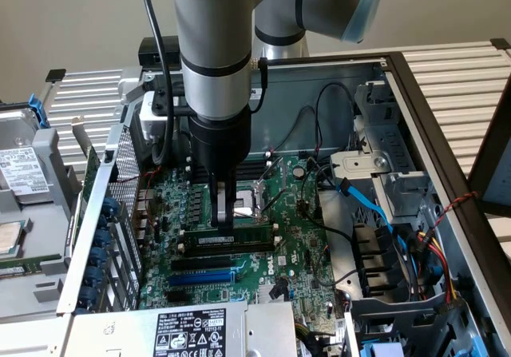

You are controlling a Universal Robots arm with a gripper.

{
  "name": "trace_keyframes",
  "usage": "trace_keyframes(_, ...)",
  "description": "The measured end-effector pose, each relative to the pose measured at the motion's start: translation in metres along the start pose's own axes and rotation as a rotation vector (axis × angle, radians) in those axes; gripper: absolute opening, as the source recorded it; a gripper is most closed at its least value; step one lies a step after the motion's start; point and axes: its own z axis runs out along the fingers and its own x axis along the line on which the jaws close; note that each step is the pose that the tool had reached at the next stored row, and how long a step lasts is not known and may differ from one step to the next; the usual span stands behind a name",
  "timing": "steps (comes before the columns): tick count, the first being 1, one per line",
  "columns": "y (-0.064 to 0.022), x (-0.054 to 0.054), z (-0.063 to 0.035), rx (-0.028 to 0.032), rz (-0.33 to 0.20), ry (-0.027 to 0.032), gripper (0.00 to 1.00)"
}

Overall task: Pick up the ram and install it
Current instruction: 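Insert the ram into the slot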

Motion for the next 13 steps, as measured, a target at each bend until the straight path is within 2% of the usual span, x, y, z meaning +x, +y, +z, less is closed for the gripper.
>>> trace_keyframes(1,0.0000,0.000,0.0000,0.0000,0.000,0.0000,0.13)
trace_keyframes(2,0.0000,0.000,0.0000,-0.0001,0.000,0.0000,0.20)
trace_keyframes(9,0.0000,0.000,0.0000,-0.0001,0.000,0.0000,0.20)
trace_keyframes(13,0.0004,0.000,-0.0127,0.0008,0.000,-0.0001,0.20)
